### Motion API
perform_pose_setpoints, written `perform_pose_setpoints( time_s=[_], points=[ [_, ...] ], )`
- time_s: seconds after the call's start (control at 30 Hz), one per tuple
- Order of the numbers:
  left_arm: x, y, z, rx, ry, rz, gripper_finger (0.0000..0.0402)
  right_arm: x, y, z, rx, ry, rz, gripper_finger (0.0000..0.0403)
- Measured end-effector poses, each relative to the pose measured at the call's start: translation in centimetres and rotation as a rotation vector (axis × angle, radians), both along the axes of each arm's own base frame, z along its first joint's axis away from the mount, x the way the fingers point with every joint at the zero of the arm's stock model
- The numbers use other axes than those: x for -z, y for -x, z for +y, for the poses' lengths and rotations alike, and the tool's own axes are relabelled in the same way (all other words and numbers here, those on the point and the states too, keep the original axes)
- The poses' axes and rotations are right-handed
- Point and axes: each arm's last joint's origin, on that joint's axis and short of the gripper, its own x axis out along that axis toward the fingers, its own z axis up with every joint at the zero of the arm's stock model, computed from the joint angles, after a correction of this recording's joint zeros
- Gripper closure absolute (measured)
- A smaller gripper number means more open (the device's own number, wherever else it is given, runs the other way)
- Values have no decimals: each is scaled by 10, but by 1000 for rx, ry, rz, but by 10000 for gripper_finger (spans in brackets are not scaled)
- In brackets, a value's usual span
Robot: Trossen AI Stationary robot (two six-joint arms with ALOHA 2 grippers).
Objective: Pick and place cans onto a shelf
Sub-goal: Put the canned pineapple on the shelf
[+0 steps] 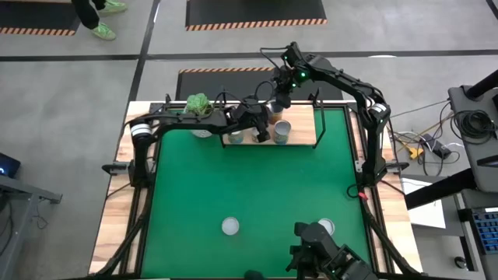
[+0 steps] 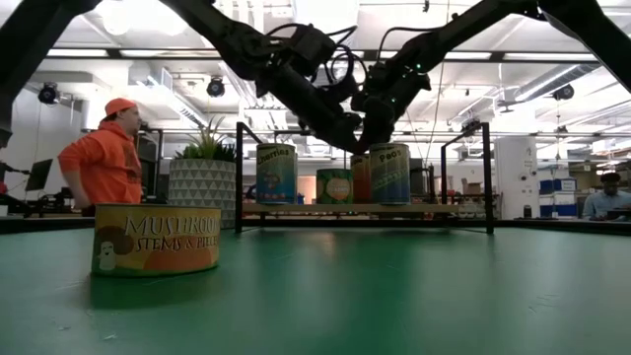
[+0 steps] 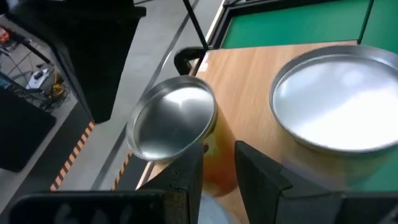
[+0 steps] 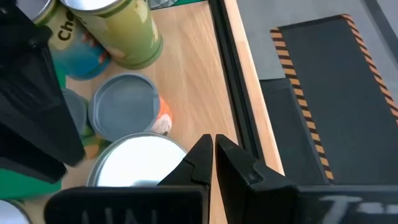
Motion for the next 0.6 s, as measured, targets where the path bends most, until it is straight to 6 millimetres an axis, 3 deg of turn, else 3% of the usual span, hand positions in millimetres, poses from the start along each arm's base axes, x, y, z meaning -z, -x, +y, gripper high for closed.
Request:
perform_pose_setpoints(
  time_s=[0.33,0.6],
  points=[
    [-1,-6,3,-8,21,38,327,12,1,1,-6,-45,47,394],
    [-1,-3,9,-35,31,34,327,1,9,11,-2,-75,77,394]
  ],
)
